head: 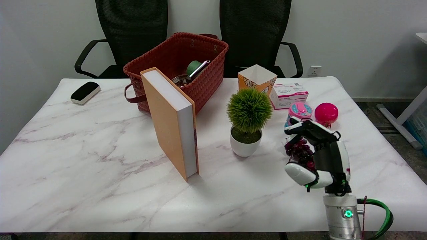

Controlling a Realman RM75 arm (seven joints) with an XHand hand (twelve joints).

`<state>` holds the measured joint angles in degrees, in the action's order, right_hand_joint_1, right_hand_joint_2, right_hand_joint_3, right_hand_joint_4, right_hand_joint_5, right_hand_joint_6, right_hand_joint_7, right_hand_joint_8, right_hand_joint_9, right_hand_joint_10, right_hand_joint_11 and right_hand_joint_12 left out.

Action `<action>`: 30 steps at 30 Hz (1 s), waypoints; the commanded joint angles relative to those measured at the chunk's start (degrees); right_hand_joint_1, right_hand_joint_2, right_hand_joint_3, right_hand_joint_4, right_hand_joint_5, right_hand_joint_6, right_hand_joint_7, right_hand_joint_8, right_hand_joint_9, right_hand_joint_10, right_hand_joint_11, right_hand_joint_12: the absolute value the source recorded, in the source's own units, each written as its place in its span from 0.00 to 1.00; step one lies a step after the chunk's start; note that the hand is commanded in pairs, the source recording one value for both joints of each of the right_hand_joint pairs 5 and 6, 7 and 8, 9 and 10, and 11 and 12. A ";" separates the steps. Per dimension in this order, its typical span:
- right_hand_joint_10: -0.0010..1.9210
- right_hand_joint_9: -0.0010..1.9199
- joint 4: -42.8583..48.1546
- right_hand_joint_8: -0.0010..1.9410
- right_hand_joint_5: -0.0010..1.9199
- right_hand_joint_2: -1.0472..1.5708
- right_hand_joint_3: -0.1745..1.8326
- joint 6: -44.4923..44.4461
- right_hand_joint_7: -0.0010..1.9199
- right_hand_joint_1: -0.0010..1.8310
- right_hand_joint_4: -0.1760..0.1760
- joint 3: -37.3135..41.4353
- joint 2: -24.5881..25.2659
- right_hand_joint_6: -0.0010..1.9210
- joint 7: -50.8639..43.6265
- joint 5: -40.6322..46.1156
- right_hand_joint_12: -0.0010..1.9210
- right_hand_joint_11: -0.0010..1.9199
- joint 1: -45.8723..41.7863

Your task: Pick up the yellow book.

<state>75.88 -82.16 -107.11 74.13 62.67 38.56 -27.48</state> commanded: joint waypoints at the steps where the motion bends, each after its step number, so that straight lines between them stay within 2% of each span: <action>1: 0.43 0.43 -6.17 0.56 0.45 0.44 0.32 -2.90 0.57 0.50 0.50 -6.27 1.29 0.45 8.10 -8.74 0.25 0.25 -1.00; 5: 0.43 0.43 -8.01 0.53 0.41 0.45 0.31 -2.59 0.54 0.50 0.50 -6.55 1.53 0.41 9.95 -10.63 0.26 0.26 -1.24; 30: 0.43 0.43 -10.17 0.49 0.31 0.45 0.31 12.38 0.49 0.48 0.50 -7.55 2.01 0.31 21.34 -18.06 0.26 0.26 1.65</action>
<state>67.58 -77.98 -113.73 75.66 76.64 25.95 -27.81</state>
